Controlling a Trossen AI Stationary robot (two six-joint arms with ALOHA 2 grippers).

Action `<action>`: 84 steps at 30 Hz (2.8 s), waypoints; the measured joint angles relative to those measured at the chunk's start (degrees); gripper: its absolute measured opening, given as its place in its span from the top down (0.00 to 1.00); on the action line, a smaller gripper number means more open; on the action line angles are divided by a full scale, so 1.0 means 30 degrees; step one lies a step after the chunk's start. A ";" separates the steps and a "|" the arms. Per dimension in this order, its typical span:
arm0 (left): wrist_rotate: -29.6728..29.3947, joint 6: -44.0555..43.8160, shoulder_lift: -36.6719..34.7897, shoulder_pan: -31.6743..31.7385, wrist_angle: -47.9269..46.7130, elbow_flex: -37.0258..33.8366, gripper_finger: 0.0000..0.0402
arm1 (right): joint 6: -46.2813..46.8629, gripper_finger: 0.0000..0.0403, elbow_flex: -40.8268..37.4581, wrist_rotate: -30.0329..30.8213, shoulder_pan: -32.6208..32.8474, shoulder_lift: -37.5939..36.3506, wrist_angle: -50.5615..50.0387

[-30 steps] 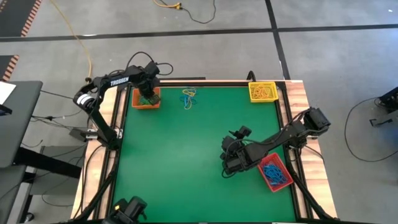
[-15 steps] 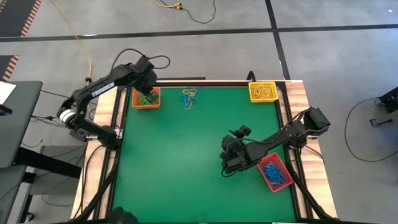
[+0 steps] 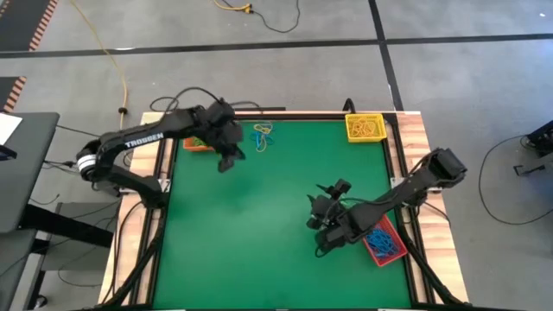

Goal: Sort rubber bands into baskets
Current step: Put the blue rubber band into the red bin

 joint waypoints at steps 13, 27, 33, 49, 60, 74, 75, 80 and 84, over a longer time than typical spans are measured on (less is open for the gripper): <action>0.3607 0.0275 0.2027 -0.5839 0.7417 0.0000 1.00 | -1.0615 0.42 0.0000 -0.4724 0.0746 -0.1430 0.9193; 0.4346 0.1042 0.2033 -0.9326 1.1032 0.0000 1.00 | -1.4487 0.42 0.0000 -1.1288 -0.0503 -0.1439 1.4789; 0.4339 0.1333 0.2033 -0.9807 1.1301 -0.0005 1.00 | -1.4763 0.42 0.0000 -1.2865 -0.0994 -0.1439 1.6000; 0.4215 0.1610 0.2033 -1.0172 1.2354 -0.0005 1.00 | -1.4583 0.60 0.0000 -1.5001 -0.2020 -0.1213 1.7082; 0.4310 0.1504 0.2033 -1.0834 1.1603 -0.0007 1.00 | -1.5390 0.61 0.0000 -1.5001 -0.2307 -0.1213 1.6962; 0.4134 0.1829 0.2025 -1.0818 1.1964 -0.0007 1.00 | -1.5328 0.68 0.0000 -1.6531 -0.2352 -0.1213 1.6962; 0.4069 0.1829 0.2025 -1.0818 1.1964 -0.0007 1.00 | -1.5328 0.68 0.0000 -1.6531 -0.2349 -0.1213 1.6969; 0.3964 0.1868 0.2025 -1.0808 1.2128 -0.0007 1.00 | -1.5343 0.67 0.0000 -1.6550 -0.2330 -0.1213 1.7067; 0.3818 0.2098 0.2025 -1.0803 1.2219 -0.0007 1.00 | -1.5507 0.71 0.0000 -1.6575 -0.2330 -0.1213 1.7217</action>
